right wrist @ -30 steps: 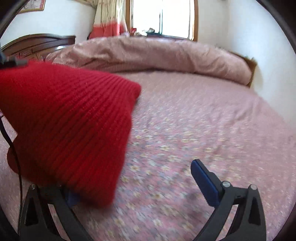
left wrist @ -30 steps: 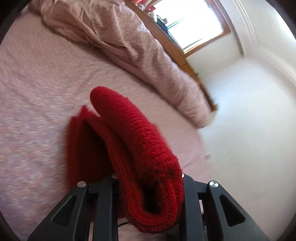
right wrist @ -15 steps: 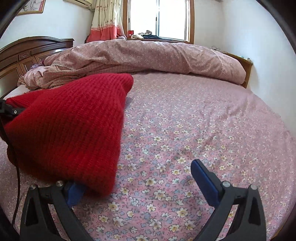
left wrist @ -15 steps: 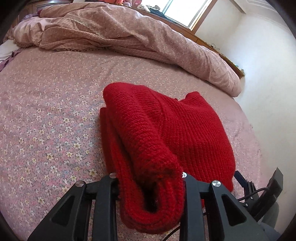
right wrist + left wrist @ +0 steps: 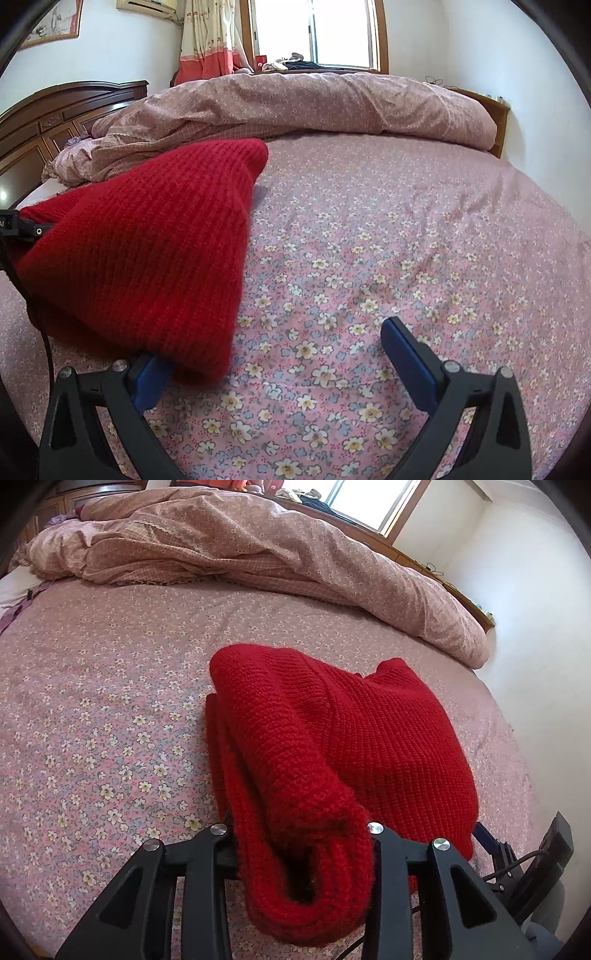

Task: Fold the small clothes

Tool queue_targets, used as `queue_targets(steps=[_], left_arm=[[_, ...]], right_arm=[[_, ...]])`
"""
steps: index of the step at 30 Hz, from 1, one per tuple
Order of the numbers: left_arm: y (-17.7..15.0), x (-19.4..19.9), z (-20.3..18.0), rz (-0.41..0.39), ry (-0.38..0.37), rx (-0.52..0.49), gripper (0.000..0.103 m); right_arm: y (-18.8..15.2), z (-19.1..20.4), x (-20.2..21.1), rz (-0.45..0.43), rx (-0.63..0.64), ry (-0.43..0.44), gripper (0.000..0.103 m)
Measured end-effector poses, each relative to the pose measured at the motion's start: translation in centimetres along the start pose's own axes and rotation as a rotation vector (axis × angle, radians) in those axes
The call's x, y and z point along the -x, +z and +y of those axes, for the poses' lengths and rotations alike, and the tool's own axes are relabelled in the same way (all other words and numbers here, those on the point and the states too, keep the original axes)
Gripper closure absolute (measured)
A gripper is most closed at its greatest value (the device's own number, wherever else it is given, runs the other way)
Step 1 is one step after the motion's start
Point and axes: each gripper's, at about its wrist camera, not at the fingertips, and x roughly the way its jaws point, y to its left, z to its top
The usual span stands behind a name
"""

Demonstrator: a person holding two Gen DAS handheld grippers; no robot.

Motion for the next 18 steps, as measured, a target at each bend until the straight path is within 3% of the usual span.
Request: queue_targets(steps=[9,12,15,18], left_arm=[[-0.8,2.8,-0.2,-0.002,-0.001,-0.005,0.070],[-1.0,4.4,-0.3,-0.031,-0.018,-0.018,0.070],[-1.1,4.7,-0.4,-0.020,-0.019,-0.018,0.070],[-1.2,5.0,-0.1,-0.024,-0.019,0.008,0.069]], right_arm=[[-0.2,-0.7,2.3,0.060,-0.003,0.023,0.000],[0.3,-2.2,4.7,0.026,-0.010,0.020,0.000],[1.7,-3.7,6.5,-0.029,-0.070,0.071,0.000],[3.3,-3.9,7.1,-0.076,-0.110,0.184,0.002]])
